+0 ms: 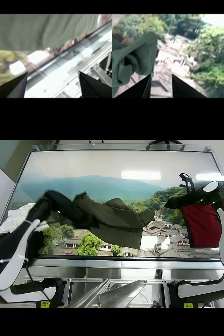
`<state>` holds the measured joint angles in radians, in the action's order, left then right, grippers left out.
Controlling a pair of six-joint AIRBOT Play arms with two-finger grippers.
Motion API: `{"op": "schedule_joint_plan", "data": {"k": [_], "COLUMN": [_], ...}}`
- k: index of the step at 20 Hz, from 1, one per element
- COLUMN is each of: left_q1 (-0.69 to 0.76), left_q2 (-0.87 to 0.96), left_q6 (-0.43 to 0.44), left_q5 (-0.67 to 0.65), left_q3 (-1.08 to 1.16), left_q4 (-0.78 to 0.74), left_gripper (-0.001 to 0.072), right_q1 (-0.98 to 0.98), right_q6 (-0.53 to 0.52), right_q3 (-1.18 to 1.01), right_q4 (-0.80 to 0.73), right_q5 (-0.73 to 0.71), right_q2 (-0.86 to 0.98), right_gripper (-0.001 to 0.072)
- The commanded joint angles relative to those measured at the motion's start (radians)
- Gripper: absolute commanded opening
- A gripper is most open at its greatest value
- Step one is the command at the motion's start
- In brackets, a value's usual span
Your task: Fold the shirts.
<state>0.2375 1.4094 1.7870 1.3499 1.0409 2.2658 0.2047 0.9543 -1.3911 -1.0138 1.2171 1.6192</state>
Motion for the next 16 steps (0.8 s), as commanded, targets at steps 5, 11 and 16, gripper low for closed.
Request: {"op": "schedule_joint_plan", "data": {"k": [5,11,16], "left_q1": [0.228,0.192,0.113], "left_q2": [-0.025,0.056,0.139], "left_q6": [-0.028,-0.016,-0.016], "left_q5": [-0.366,-0.460,-0.455], "left_q3": [-0.279,-0.169,-0.068], "left_q4": [0.093,0.045,-0.031], "left_gripper": [0.0688,0.0686,0.0257], "right_q1": [0.002,0.001,0.001], "right_q6": [0.004,0.004,0.003], "right_q3": [-0.002,-0.002,0.031], "right_q4": [0.010,0.031,0.087], "right_q5": [0.030,0.047,0.070], "right_q2": [0.052,0.058,0.058], "right_gripper": [0.0306,0.0306,0.0307]}}
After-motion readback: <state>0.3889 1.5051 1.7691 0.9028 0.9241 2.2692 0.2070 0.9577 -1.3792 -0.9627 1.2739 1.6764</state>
